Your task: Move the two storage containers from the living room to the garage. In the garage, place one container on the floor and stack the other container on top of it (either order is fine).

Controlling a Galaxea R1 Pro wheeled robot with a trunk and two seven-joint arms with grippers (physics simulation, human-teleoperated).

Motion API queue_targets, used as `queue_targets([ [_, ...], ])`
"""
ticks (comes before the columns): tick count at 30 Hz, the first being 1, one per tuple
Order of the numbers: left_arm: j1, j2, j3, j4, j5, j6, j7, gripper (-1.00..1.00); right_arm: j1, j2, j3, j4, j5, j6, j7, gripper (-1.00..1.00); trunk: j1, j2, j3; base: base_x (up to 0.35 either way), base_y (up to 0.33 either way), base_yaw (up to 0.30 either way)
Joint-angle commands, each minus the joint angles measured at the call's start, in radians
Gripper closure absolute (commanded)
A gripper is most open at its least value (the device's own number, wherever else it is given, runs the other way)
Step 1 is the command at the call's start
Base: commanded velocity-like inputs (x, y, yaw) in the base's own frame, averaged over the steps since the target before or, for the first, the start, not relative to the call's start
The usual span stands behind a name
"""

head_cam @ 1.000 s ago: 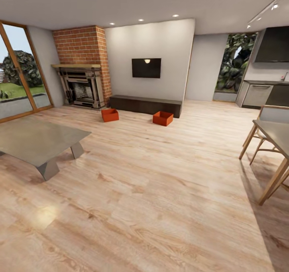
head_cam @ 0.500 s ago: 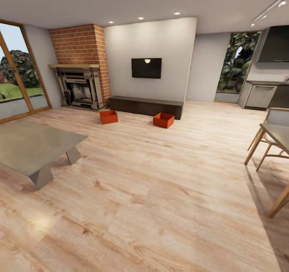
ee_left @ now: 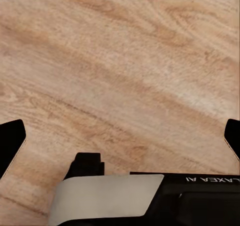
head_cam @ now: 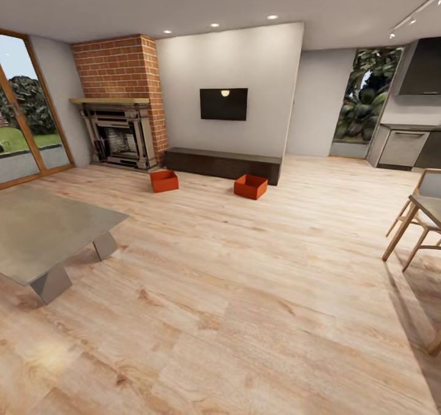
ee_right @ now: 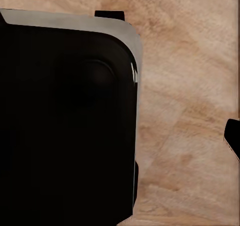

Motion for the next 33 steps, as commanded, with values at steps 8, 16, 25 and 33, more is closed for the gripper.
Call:
queue_targets([
  [8, -0.001, 0.0, -0.009, 0.001, 0.009, -0.004, 0.004, -1.0, 0.0, 0.0, 0.001, 0.0, 0.001, 0.0, 0.0, -1.0, 0.001, 0.0, -0.001, 0.344, 0.0, 0.0],
  [16, -0.001, -0.001, -0.008, 0.001, 0.009, -0.004, 0.004, -1.0, 0.0, 0.0, 0.001, 0.0, 0.001, 0.0, 0.0, -1.0, 0.001, 0.0, -0.001, 0.344, 0.0, 0.0],
  [25, -0.001, -0.001, -0.008, 0.001, 0.009, -0.005, 0.004, -1.0, 0.0, 0.0, 0.001, 0.0, 0.001, 0.0, 0.0, -1.0, 0.001, 0.0, -0.001, 0.344, 0.0, 0.0],
  [33, -0.001, -0.001, -0.008, 0.001, 0.009, -0.014, 0.004, -1.0, 0.0, 0.0, 0.001, 0.0, 0.001, 0.0, 0.0, -1.0, 0.001, 0.0, -0.001, 0.344, 0.0, 0.0],
])
